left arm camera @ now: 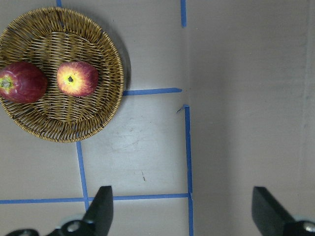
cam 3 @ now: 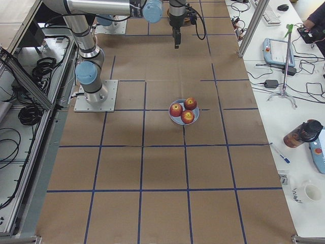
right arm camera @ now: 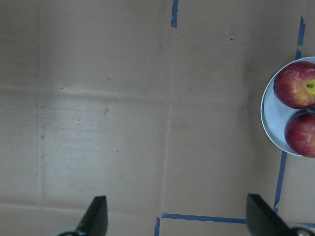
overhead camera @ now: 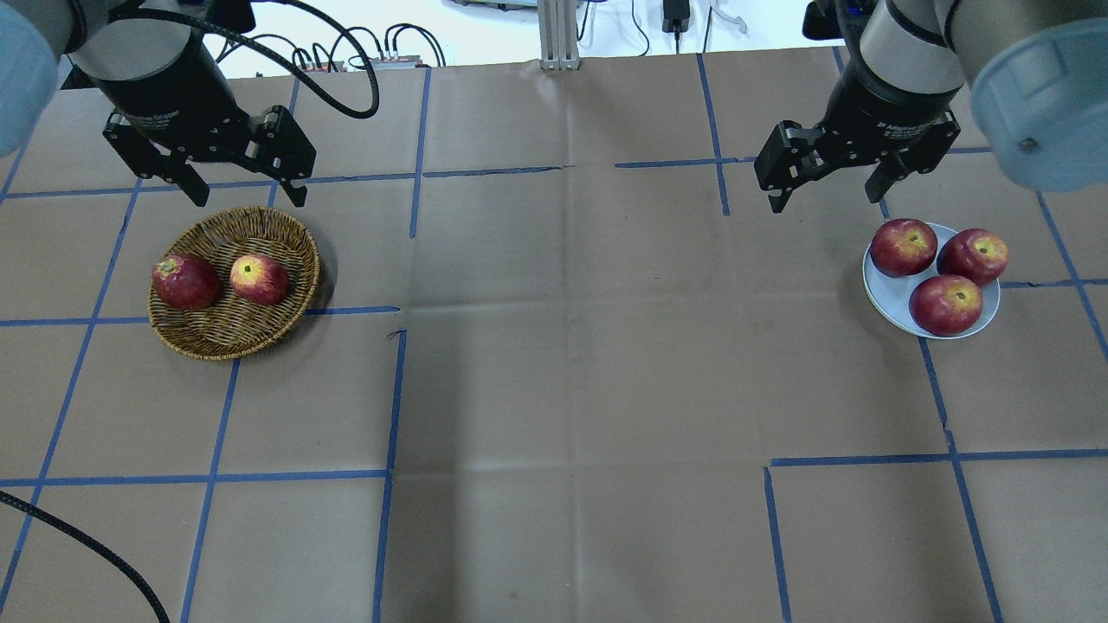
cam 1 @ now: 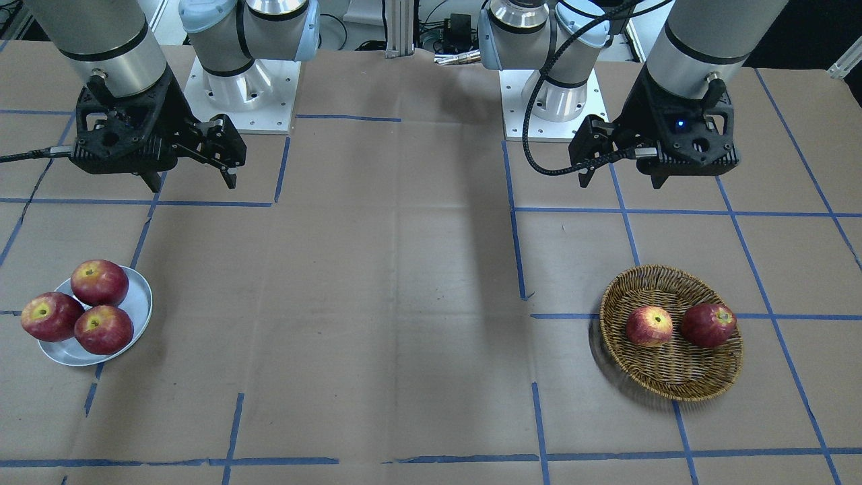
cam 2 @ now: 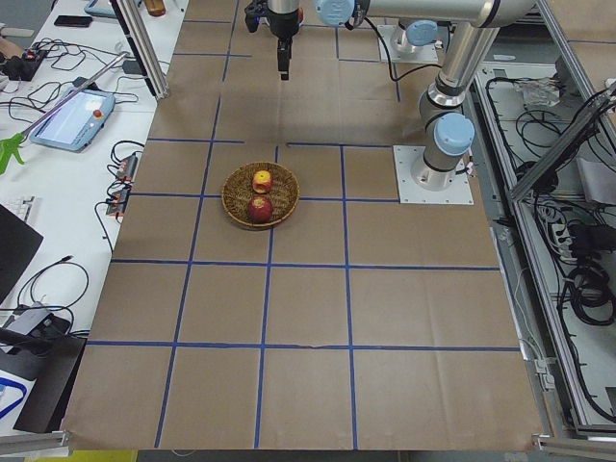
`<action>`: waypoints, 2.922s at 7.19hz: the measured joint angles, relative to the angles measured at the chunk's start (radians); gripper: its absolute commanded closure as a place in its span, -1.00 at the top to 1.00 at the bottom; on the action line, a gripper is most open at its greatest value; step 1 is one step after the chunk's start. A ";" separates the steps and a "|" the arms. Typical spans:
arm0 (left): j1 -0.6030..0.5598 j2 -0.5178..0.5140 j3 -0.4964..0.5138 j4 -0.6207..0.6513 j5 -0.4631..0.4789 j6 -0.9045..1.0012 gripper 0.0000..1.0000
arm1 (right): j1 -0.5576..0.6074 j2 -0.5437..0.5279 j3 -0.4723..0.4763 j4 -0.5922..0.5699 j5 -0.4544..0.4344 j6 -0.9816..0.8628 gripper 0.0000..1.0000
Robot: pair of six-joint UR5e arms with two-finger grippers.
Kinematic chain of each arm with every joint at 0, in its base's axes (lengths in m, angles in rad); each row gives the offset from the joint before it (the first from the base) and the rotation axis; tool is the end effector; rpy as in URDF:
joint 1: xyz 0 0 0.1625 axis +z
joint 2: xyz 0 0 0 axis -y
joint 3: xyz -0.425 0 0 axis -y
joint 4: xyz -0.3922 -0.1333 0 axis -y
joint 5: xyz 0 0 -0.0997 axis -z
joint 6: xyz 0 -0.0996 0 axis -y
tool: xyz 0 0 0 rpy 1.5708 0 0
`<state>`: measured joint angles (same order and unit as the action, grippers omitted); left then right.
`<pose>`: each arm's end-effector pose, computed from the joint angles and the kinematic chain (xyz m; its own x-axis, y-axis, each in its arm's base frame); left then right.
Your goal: Transfer apple from basket to plate
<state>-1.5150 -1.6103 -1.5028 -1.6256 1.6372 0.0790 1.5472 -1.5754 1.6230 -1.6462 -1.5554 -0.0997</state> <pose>-0.0983 -0.5122 0.4964 -0.9976 0.0250 -0.0640 0.0231 0.9992 0.0315 0.1232 -0.4953 0.4721 -0.9970 -0.0764 -0.0125 -0.0760 0.9967 -0.0292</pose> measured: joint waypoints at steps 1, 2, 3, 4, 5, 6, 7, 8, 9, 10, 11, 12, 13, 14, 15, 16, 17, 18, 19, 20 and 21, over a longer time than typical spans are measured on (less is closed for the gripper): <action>0.000 -0.004 0.001 0.001 0.014 -0.005 0.98 | 0.000 0.000 0.000 0.000 0.000 0.000 1.00; 0.000 -0.004 0.006 0.001 0.017 -0.006 0.98 | -0.001 0.000 0.000 0.000 0.000 -0.001 1.00; -0.001 -0.005 0.009 0.002 0.018 -0.008 0.98 | 0.000 0.000 0.000 0.000 0.000 -0.001 1.00; -0.001 -0.005 0.010 0.008 0.017 -0.011 0.98 | 0.000 0.000 0.000 0.000 0.000 -0.001 1.00; -0.001 -0.002 0.010 0.016 0.016 -0.012 0.98 | 0.000 0.000 0.000 0.000 0.000 -0.001 1.00; -0.002 0.003 0.008 0.019 0.016 -0.011 0.98 | 0.000 0.000 0.000 0.000 0.000 -0.001 1.00; -0.003 0.007 0.006 0.019 0.016 -0.011 0.98 | 0.000 0.000 0.000 0.000 0.000 0.000 1.00; -0.006 0.008 0.009 0.018 0.015 -0.011 0.98 | 0.000 0.000 0.000 0.000 0.000 0.000 1.00; -0.010 0.008 0.002 0.019 0.014 -0.011 0.98 | 0.000 0.000 0.000 0.000 0.000 0.000 1.00; -0.012 0.009 -0.012 0.020 0.015 -0.006 0.98 | 0.000 0.000 0.000 0.000 0.000 -0.001 1.00; -0.011 0.006 -0.020 0.023 0.017 0.002 0.98 | 0.000 0.000 0.000 0.000 0.000 -0.001 1.00; -0.008 -0.003 -0.024 0.036 0.020 0.012 0.98 | 0.000 0.000 0.000 0.000 0.000 -0.001 1.00; -0.003 -0.020 -0.027 0.064 0.021 0.038 0.98 | 0.000 0.000 0.000 0.000 0.000 -0.001 1.00; 0.002 -0.051 -0.026 0.102 0.023 0.092 0.98 | 0.000 0.000 0.000 0.000 0.000 -0.001 1.00; 0.006 -0.088 -0.026 0.159 0.027 0.153 0.97 | 0.000 0.000 0.000 0.000 0.000 -0.001 1.00; 0.019 -0.126 -0.032 0.232 0.030 0.190 0.97 | 0.001 0.000 0.000 0.000 0.000 0.000 1.00; 0.058 -0.164 -0.043 0.282 0.027 0.213 0.91 | 0.001 0.000 0.000 0.000 0.000 0.000 1.00; 0.124 -0.194 -0.062 0.309 0.022 0.246 0.90 | 0.001 0.000 0.000 0.000 0.000 0.000 1.00; 0.189 -0.218 -0.110 0.366 0.021 0.283 0.92 | 0.001 0.000 0.000 0.000 0.000 0.000 1.00; 0.235 -0.246 -0.186 0.487 0.019 0.303 0.92 | 0.001 0.000 0.000 0.000 0.000 -0.001 1.00; 0.257 -0.271 -0.250 0.602 0.007 0.310 0.93 | 0.001 0.000 0.000 0.000 0.000 0.000 1.00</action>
<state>-1.2580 -1.8810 -1.7526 -1.0232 1.6443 0.3885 1.5480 -1.5754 1.6230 -1.6460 -1.5555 -0.1001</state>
